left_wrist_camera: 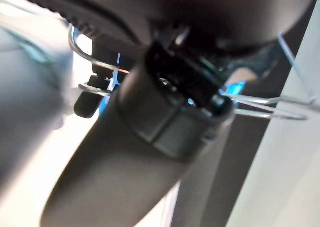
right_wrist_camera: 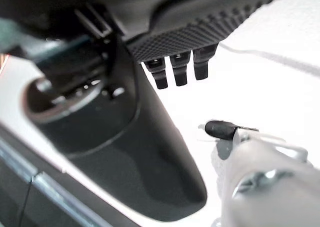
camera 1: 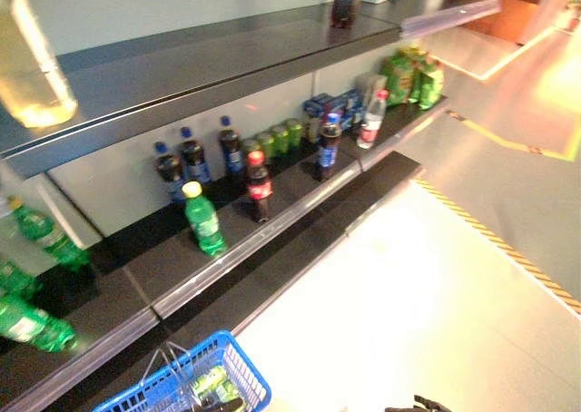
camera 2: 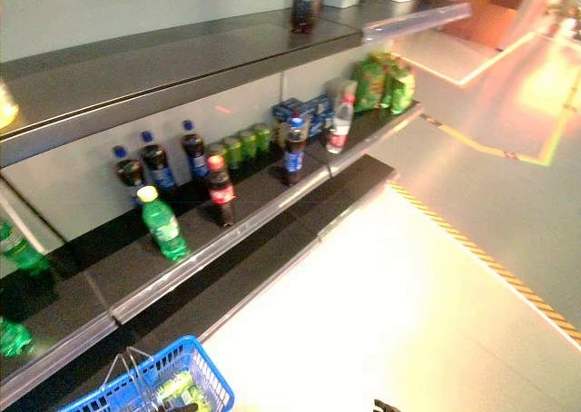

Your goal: Pick up the drink and place into the basket.

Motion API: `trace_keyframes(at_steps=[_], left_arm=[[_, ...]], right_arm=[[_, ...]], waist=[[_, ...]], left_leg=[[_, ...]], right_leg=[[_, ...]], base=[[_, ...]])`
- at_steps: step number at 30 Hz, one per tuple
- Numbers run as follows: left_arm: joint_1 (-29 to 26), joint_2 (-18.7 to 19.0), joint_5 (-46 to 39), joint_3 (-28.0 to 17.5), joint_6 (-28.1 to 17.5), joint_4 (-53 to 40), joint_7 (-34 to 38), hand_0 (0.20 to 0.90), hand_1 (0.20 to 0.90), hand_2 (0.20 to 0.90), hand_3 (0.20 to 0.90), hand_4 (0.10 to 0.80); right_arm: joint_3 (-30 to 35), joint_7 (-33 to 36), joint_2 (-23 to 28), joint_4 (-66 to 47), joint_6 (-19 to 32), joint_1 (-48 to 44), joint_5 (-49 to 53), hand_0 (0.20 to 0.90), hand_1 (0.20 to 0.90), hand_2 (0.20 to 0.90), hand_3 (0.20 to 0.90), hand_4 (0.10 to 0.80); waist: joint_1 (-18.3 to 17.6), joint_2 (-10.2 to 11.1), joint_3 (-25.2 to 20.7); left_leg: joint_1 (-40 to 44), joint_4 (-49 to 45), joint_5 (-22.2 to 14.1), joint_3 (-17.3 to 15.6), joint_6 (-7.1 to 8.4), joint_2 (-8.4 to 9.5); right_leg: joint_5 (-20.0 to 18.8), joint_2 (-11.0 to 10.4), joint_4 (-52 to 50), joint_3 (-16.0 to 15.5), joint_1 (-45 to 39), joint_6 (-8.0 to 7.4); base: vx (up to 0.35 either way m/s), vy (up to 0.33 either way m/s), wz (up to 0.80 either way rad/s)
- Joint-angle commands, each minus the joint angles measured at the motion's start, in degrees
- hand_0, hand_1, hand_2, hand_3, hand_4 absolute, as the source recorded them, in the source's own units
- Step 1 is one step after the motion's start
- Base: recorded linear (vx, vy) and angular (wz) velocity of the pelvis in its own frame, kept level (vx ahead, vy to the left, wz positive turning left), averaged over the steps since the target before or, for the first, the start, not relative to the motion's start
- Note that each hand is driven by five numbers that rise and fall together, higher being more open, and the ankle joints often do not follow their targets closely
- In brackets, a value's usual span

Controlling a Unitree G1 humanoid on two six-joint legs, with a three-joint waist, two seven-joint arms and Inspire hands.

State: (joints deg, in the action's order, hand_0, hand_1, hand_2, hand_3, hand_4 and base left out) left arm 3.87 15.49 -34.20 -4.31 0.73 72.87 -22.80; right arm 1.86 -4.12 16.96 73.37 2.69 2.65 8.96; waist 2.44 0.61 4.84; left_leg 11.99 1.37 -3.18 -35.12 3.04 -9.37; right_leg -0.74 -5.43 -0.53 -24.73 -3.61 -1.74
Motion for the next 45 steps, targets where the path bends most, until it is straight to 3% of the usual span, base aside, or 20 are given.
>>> trace_keyframes(at_steps=[1,6,9,10,11,12,13,14,19,23,28,30,32,34,35,36,38,40,42,45], left_arm=[[-4.2,1.6,0.1,-0.9,-4.2,-3.9,-5.1,0.3,0.3,0.3,0.2,0.1],[-5.1,0.8,0.0,0.3,-3.4,-5.6,-3.6,0.3,0.3,0.3,0.2,0.1],[-5.0,0.4,-0.6,0.9,-3.3,-6.5,-3.1,0.3,0.3,0.3,0.2,0.1],[-4.7,0.2,-0.8,0.7,-3.4,-6.6,-2.9,0.3,0.3,0.3,0.2,0.1],[-4.3,0.1,-1.0,0.6,-3.6,-6.6,-3.1,0.3,0.3,0.3,0.2,0.1],[-4.1,0.0,-1.0,0.6,-3.9,-6.6,-3.4,0.3,0.3,0.3,0.2,0.1],[-4.0,-0.1,-1.1,0.6,-3.9,-6.6,-3.4,0.3,0.3,0.3,0.2,0.1],[-2.9,-0.1,-1.6,0.4,-4.4,-6.7,-4.3,0.3,0.3,0.3,0.2,0.1],[-3.0,-0.3,-3.0,0.7,-4.6,-5.7,-4.3,0.3,0.3,0.3,0.2,0.1],[-3.1,-0.4,-4.0,1.0,-4.3,-5.3,-4.3,0.3,0.3,0.3,0.2,0.1],[-1.3,-0.5,-3.4,0.1,-4.0,-4.4,-3.5,0.3,0.3,0.3,0.2,0.1],[-1.2,0.0,-3.4,-0.9,-3.8,-3.7,-3.3,0.3,0.3,0.3,0.2,0.1],[-1.4,1.4,-3.6,-1.8,-3.2,-3.5,-3.6,0.3,0.3,0.3,0.2,0.1],[-2.4,2.8,-3.4,-1.6,-2.9,-3.7,-4.9,0.3,0.3,0.3,0.2,0.1],[-2.4,2.8,-3.4,-1.6,-2.9,-3.7,-4.9,0.3,0.3,0.3,0.2,0.1],[-2.9,3.5,-4.8,-0.6,-3.0,-4.4,-4.8,0.3,0.3,0.3,0.2,0.1],[-3.7,3.9,-6.4,0.5,-3.0,-5.6,-4.2,0.3,0.3,0.3,0.2,0.1],[-4.5,3.4,-6.1,1.6,-3.2,-6.4,-3.8,0.3,0.3,0.3,0.2,0.1],[-5.4,3.3,-6.3,3.0,-2.9,-7.2,-2.4,0.3,0.3,0.3,0.2,0.1],[-7.1,3.2,-6.0,4.2,-2.6,-6.2,-0.9,0.3,0.3,0.3,0.2,0.1]], right_arm=[[-0.3,0.9,-0.7,4.1,1.1,-2.2,0.7,0.9,0.9,0.9,0.9,0.8],[-1.0,1.4,-0.1,2.6,0.2,-2.6,2.5,0.9,0.9,0.9,0.9,0.8],[-1.8,1.5,0.5,1.3,-0.4,-3.2,3.1,0.9,0.9,0.9,0.9,0.8],[-1.9,1.5,0.7,1.2,-0.5,-3.4,2.8,0.9,0.9,0.9,0.9,0.8],[-2.1,1.4,1.0,1.1,-0.7,-3.7,2.5,0.9,0.9,0.9,0.9,0.8],[-2.1,1.3,1.2,1.0,-0.8,-3.9,2.4,0.9,0.9,0.9,0.9,0.8],[-2.1,1.3,1.3,1.0,-0.8,-3.9,2.3,0.9,0.9,0.9,0.9,0.8],[-1.8,0.9,2.0,1.3,-0.8,-4.5,1.2,0.9,0.9,0.9,0.9,0.8],[-2.4,0.7,3.0,2.5,-1.1,-5.1,0.3,0.9,0.9,0.9,0.9,0.8],[-3.4,1.0,2.9,3.0,-0.7,-4.3,-0.7,0.9,0.9,0.9,0.9,0.8],[-4.2,1.6,2.5,3.1,-0.7,-4.8,-2.4,0.9,0.9,0.9,0.9,0.8],[-4.3,1.2,2.4,3.3,-0.8,-5.2,-3.6,0.9,0.9,0.9,0.9,0.8],[-4.6,0.7,1.7,2.7,-0.6,-5.2,-4.2,0.9,0.9,0.9,0.9,0.8],[-4.5,0.0,1.1,1.9,0.4,-4.9,-3.9,0.9,0.9,0.9,0.9,0.8],[-4.5,0.0,1.2,1.9,0.4,-4.9,-3.9,0.9,0.9,0.9,0.9,0.8],[-3.9,-0.6,1.4,1.9,1.4,-4.9,-3.3,0.9,0.9,0.9,0.9,0.8],[-3.5,-1.3,1.5,2.6,2.6,-5.2,-3.1,0.9,0.9,0.9,0.9,0.8],[-2.0,-1.3,1.7,3.1,3.3,-5.1,-3.3,0.9,0.9,0.9,0.9,0.8],[-0.3,-1.4,2.3,3.2,3.6,-5.1,-3.0,0.9,0.9,0.9,0.9,0.8],[0.4,-1.0,2.9,3.4,3.6,-4.9,-1.2,0.9,0.9,0.9,0.9,0.8]], waist=[[-1.6,1.0,-0.2],[-2.1,1.8,0.5],[-1.6,2.4,1.8],[-1.0,2.5,2.2],[-0.2,2.4,2.6],[0.2,2.7,2.9],[0.2,2.6,2.9],[1.0,1.7,3.2],[1.3,-0.7,3.0],[2.2,-3.0,3.1],[4.6,-3.0,2.4],[5.4,-2.4,1.7],[6.1,-0.6,1.1],[5.9,-0.5,1.0],[6.0,-0.6,0.8],[5.4,-1.2,1.3],[5.2,-1.1,1.5],[5.5,-0.8,1.5],[5.0,-0.8,2.0],[2.2,-0.6,3.1]], left_leg=[[-2.1,-0.4,2.1,1.4,-0.69,1.4],[-4.6,-7.8,2.6,3.6,1.7,-1.65],[-9.1,-18.8,5.0,8.2,3.89,-4.22],[-10.5,-21.4,4.4,11.3,3.63,-3.07],[-11.8,-22.6,2.6,15.2,2.68,-0.42],[-12.8,-22.0,3.1,16.0,1.31,1.44],[-12.8,-21.8,3.0,16.3,1.18,1.85],[-12.8,-17.2,2.7,18.4,0.51,4.28],[-12.9,-4.7,5.6,20.6,1.63,6.75],[-16.5,1.3,11.2,21.2,2.75,7.06],[-18.0,0.7,11.5,22.3,1.03,9.52],[-16.8,0.6,10.2,22.5,-0.54,11.03],[-15.4,-0.8,8.1,22.8,-3.26,13.44],[-13.7,-1.4,6.5,25.0,-5.55,14.49],[-14.0,-1.5,6.6,24.9,-5.5,14.22],[-12.8,-1.9,5.4,26.3,-6.37,13.94],[-12.1,-2.6,4.6,26.7,-6.55,13.9],[-12.0,-3.9,3.7,27.5,-6.57,14.2],[-11.0,-4.5,2.9,28.6,-6.19,14.24],[-8.6,-5.3,0.7,30.4,-5.92,14.58]], right_leg=[[0.2,-3.4,-0.3,-1.3,-3.3,-4.25],[0.1,-1.2,1.3,-0.4,-3.2,-2.3],[-0.1,0.0,2.1,1.6,-3.4,-0.73],[-0.4,-0.1,2.2,2.5,-3.3,-0.55],[-0.8,-0.2,2.2,3.7,-3.2,-0.85],[-1.7,-0.8,2.1,3.7,-2.5,-0.66],[-1.7,-0.8,2.0,3.9,-2.5,-0.73],[-1.7,-0.4,2.5,5.8,-2.8,-1.34],[-0.9,1.3,4.7,8.6,-4.4,-2.08],[2.0,3.6,3.3,11.4,-6.1,-1.42],[6.3,5.2,0.7,12.9,-9.8,-1.12],[6.7,4.7,-2.2,12.5,-10.6,-2.17],[3.9,2.9,-10.5,12.0,-10.5,-4.83],[-2.0,3.7,-27.1,12.9,-4.6,-7.87],[-2.2,3.9,-26.9,13.0,-4.3,-7.79],[-4.8,5.1,-35.0,13.7,0.4,-8.49],[-3.8,3.2,-35.5,13.1,2.7,-7.91],[-3.2,-0.5,-30.6,12.8,2.6,-7.1],[-1.8,-2.3,-23.5,13.0,2.5,-6.31],[-3.5,-4.5,-11.3,16.7,4.8,-5.22]], base=[[-0.025,-0.23,-0.38],[-0.027,-0.296,-0.11],[-0.021,-0.322,-0.48],[-0.006,-0.203,-0.55],[-0.046,-0.125,-0.52],[-0.038,-0.059,-0.67],[0.026,-0.019,-1.07],[0.122,0.02,-1.17],[0.2,0.032,-0.57],[0.341,0.039,-0.69],[0.421,0.05,-0.46],[0.423,0.068,-0.28],[0.423,0.082,-0.43],[0.292,0.097,-0.67],[0.288,0.082,-0.5],[0.189,0.029,0.01],[0.23,0.0,0.17],[0.2,-0.07,0.22],[0.213,-0.141,0.23],[0.241,-0.169,0.03]])
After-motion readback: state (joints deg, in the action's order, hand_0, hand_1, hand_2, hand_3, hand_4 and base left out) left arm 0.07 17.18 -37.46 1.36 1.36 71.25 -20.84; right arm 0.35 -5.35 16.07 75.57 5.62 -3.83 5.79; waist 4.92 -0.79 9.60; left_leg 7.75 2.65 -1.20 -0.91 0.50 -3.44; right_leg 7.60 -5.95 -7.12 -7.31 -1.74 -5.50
